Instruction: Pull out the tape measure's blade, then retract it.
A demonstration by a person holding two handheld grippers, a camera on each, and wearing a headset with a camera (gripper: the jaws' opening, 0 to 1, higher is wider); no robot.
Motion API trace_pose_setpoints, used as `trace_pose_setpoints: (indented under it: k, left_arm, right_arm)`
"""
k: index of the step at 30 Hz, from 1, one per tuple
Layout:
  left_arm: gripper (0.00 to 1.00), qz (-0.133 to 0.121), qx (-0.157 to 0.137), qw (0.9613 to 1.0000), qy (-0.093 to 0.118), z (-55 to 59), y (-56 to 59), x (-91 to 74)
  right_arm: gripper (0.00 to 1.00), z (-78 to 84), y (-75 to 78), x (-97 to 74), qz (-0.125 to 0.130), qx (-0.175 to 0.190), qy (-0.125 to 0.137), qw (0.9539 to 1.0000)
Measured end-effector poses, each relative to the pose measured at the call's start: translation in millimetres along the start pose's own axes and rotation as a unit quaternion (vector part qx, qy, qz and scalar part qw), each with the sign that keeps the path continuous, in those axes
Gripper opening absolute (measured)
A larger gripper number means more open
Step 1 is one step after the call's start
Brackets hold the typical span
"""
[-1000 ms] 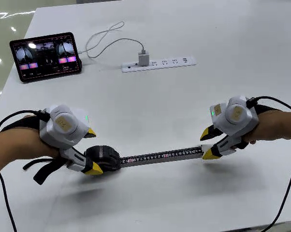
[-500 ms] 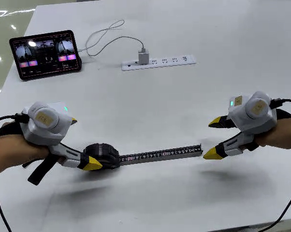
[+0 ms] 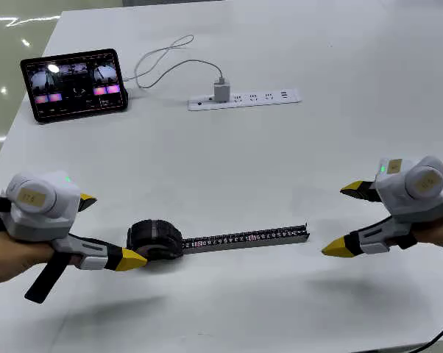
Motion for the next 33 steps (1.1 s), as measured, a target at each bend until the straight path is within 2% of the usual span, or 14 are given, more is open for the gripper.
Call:
trace_pose_setpoints:
  k: [1, 2, 4, 7, 12, 17, 21, 25, 27, 33]
  left_arm:
    - [0.99, -0.015, -0.005, 0.9999, 0.004, 1.7, -2.4, -2.8]
    - [0.99, -0.024, -0.006, 0.9995, 0.019, 2.1, -3.1, -6.2]
    - [0.99, -0.033, -0.018, 0.9987, 0.036, 5.3, -2.4, -11.9]
    - [0.99, -0.039, -0.024, 0.9979, 0.047, 11.6, 0.5, -18.5]
    - [0.99, -0.045, -0.034, 0.9967, 0.058, 22.0, 5.7, -24.0]
    - [0.99, -0.048, -0.039, 0.9955, 0.073, 33.6, 17.2, -28.9]
    - [0.99, -0.05, -0.026, 0.9952, 0.08, 40.9, 26.4, -31.7]
    - [0.99, -0.046, -0.023, 0.9963, 0.07, 50.8, 33.8, -31.7]
    - [0.99, -0.048, -0.013, 0.9961, 0.073, 52.5, 37.0, -33.4]
    - [0.99, -0.049, -0.014, 0.9958, 0.076, 59.2, 42.5, -34.8]
  right_arm:
    - [0.84, 2.0, 0.3, -1.1, 0.002, 0.007, 0.001, 1.0]
    - [0.88, 4.1, 0.7, -3.3, 0.007, 0.022, 0.004, 0.9997]
    - [0.93, 8.3, 2.0, -7.1, 0.016, 0.037, 0.007, 0.9992]
    - [0.99, 15.7, 2.1, -12.1, 0.028, 0.052, 0.008, 0.9982]
    - [0.99, 24.9, -5.1, -21.4, 0.042, 0.069, 0.01, 0.9967]
    - [0.99, 36.5, -13.6, -34.6, 0.065, 0.084, 0.019, 0.9941]
    - [0.99, 43.1, -20.1, -43.2, 0.07, 0.091, 0.026, 0.993]
    - [0.99, 48.0, -28.8, -50.7, 0.073, 0.086, 0.038, 0.993]
    - [0.99, 52.1, -30.9, -52.2, 0.071, 0.085, 0.033, 0.9933]
    - [0.99, 56.9, -29.2, -62.2, 0.087, 0.09, 0.035, 0.9915]
Point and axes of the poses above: the centre of the closed fingertips' face, and the gripper's own axes: x roughly forward along the fingers, y roughly to its right, z roughly out of its underside, the point moved 5 cm from there along -x, roughly backward along the fingers, and after that the axes turned 13 degrees about z, right-handed, at the moved point
